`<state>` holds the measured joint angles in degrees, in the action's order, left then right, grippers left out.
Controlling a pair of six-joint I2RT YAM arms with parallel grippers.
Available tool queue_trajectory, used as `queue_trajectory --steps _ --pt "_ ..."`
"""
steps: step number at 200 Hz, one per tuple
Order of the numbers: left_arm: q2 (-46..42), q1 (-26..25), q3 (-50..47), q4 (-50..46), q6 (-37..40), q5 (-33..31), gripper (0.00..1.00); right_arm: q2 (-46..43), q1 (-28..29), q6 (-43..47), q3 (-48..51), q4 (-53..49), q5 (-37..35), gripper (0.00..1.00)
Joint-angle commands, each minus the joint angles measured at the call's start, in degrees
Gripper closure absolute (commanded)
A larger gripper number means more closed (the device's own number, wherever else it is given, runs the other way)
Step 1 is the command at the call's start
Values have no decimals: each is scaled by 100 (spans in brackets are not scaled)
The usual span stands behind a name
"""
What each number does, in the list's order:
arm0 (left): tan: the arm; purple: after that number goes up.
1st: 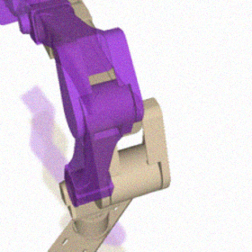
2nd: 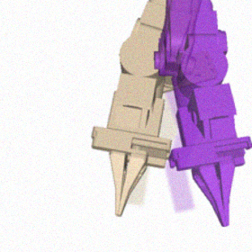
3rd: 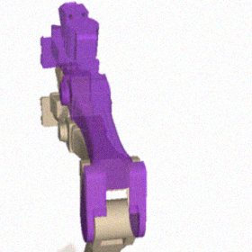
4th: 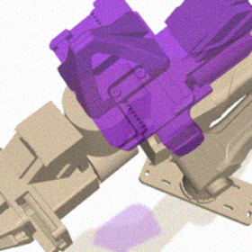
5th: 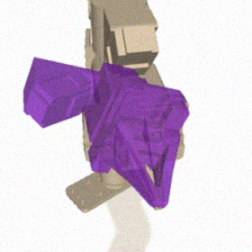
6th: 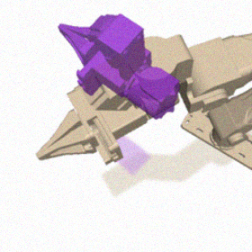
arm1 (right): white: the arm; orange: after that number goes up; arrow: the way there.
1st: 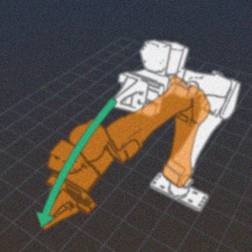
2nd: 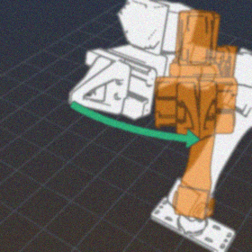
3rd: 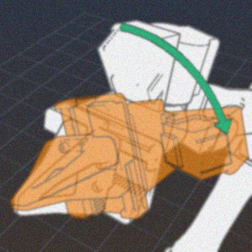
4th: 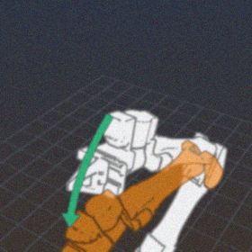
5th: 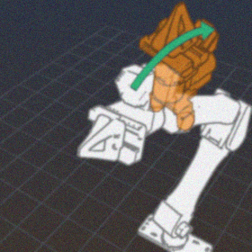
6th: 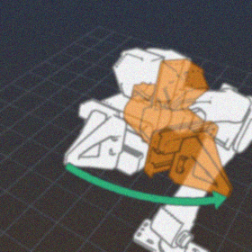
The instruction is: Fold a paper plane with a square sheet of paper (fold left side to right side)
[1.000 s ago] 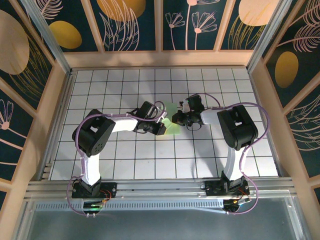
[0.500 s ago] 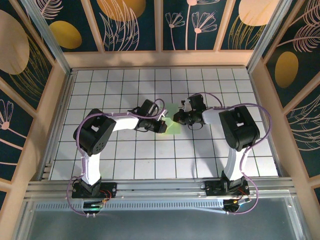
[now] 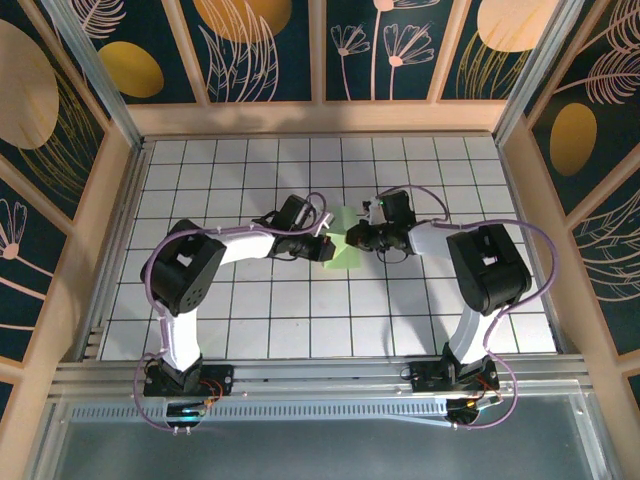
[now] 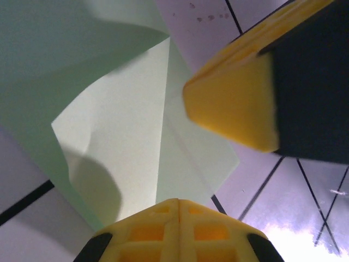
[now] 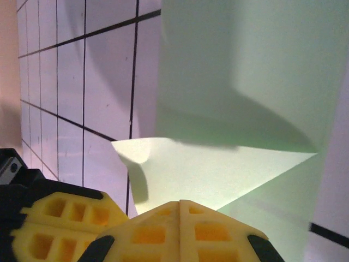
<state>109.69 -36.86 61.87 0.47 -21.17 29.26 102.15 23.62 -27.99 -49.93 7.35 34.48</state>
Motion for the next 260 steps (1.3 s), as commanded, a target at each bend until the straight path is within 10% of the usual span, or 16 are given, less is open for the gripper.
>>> queue_trajectory --steps 1,260 --pt "-293 4 -228 137 -166 -39 98 143 129 -142 15 304 137 100" --pt "224 3 -584 437 -334 -65 100 337 180 -2 -375 -60 -138 100"
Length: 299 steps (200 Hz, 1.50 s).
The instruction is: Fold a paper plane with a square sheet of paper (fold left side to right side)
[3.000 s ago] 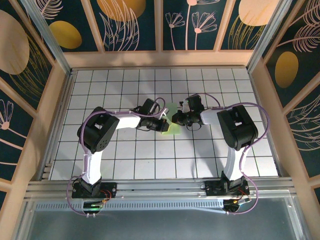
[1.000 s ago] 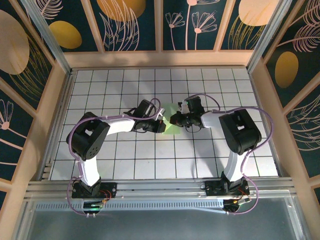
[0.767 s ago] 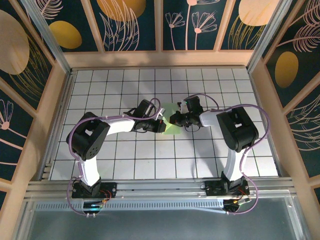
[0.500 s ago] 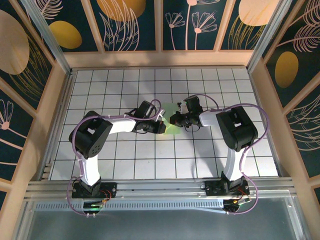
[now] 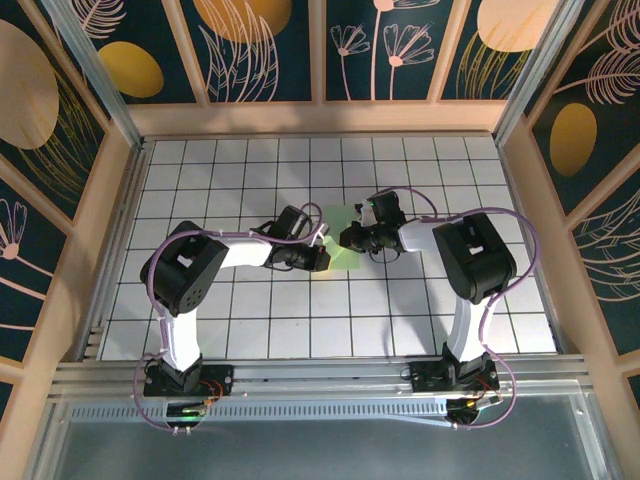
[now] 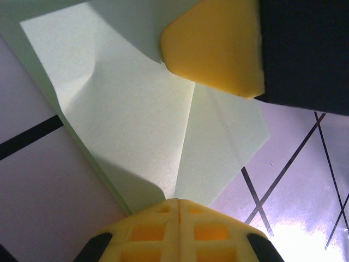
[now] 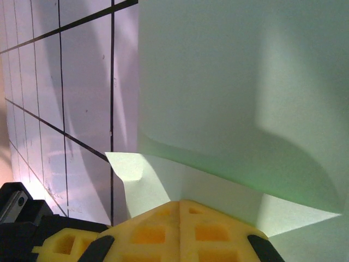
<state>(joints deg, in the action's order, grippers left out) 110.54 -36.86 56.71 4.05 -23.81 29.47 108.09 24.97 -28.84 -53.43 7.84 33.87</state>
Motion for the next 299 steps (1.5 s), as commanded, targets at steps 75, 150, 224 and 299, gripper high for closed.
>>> queue_trajectory --steps 75,150,224,299 --pt "156 4 -71 26 -86 -132 100 29 147 -52 36 93 -44 100" --pt "30 12 271 69 -282 198 100 251 120 114 4 -439 -473 100" --pt "264 9 305 163 -273 581 100 303 108 194 -49 -542 -534 100" --pt "409 8 98 122 -181 490 100 359 99 230 -96 -643 -548 100"
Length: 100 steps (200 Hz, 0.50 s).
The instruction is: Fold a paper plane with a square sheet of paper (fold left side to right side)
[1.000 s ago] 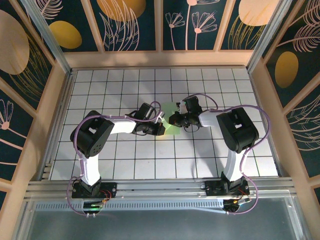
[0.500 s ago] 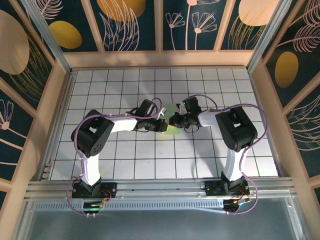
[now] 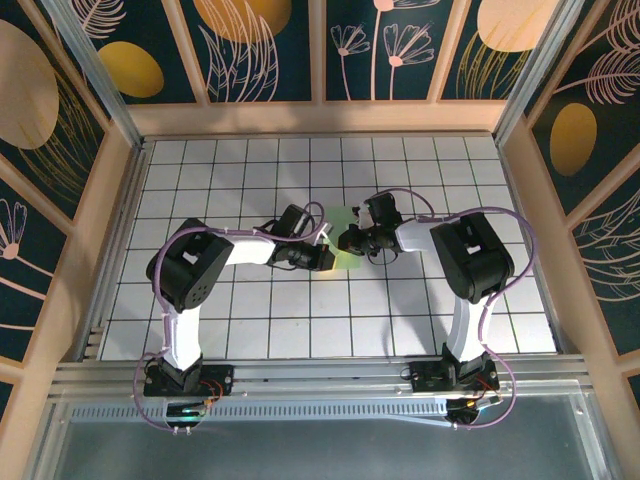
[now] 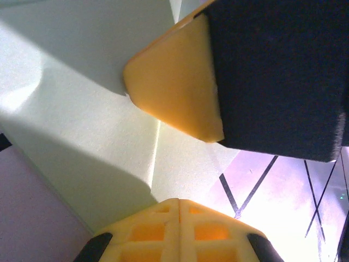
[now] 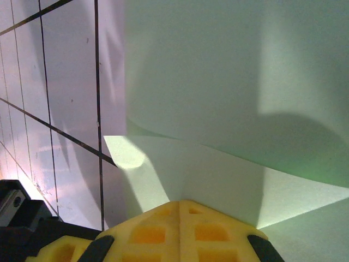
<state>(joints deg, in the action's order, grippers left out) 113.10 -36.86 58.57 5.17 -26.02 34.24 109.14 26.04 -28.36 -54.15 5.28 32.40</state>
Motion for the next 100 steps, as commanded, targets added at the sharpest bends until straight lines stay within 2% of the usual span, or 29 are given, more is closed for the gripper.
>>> queue_trajectory --steps 1,66,100 --pt "156 10 -89 6 42 9 100 255 -10 182 -25 -383 -401 100" --pt "-8 7 -249 -269 209 -182 100 237 -45 216 -25 -434 -410 100" --pt "-291 12 -652 -208 233 -253 100 237 -55 234 -25 -462 -409 100"
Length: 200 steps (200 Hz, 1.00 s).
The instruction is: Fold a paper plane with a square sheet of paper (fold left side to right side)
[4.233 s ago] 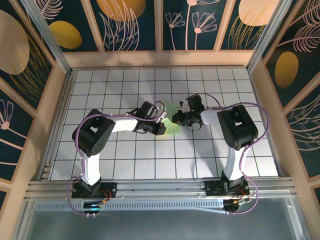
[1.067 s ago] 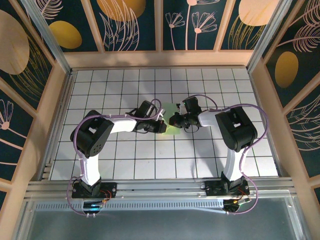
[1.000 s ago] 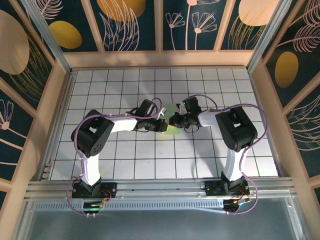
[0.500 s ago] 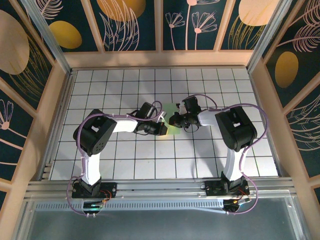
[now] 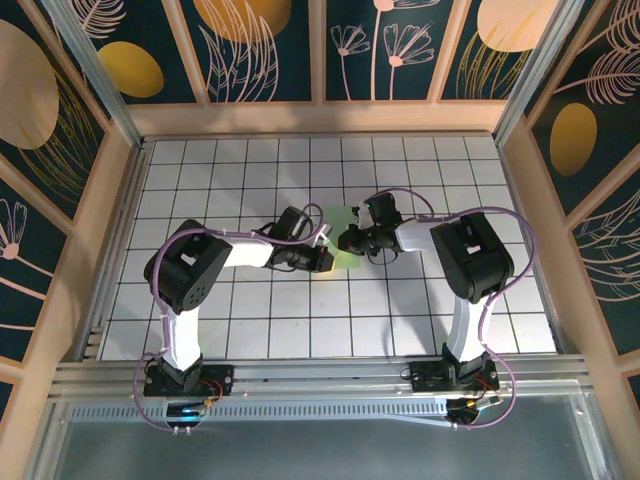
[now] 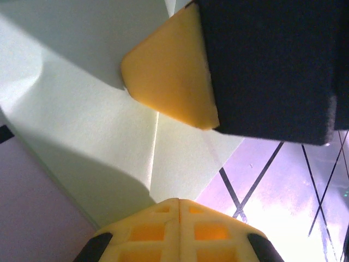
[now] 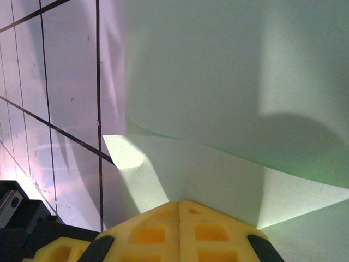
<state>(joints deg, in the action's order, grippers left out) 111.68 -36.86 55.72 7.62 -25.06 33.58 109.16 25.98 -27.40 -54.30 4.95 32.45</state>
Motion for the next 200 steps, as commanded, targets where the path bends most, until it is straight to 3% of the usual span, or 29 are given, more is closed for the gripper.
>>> queue_trajectory --steps 1,55,129,200 --pt "-156 12 -387 -445 135 -195 100 236 -49 138 -10 -431 -410 100" --pt "-535 201 -122 -224 -98 -6 100 210 -49 148 14 -439 -388 100" --pt "135 175 541 -50 -81 433 100 226 -48 114 19 -403 -388 100" --pt "445 74 618 -281 93 173 100 218 -44 138 16 -468 -432 100"
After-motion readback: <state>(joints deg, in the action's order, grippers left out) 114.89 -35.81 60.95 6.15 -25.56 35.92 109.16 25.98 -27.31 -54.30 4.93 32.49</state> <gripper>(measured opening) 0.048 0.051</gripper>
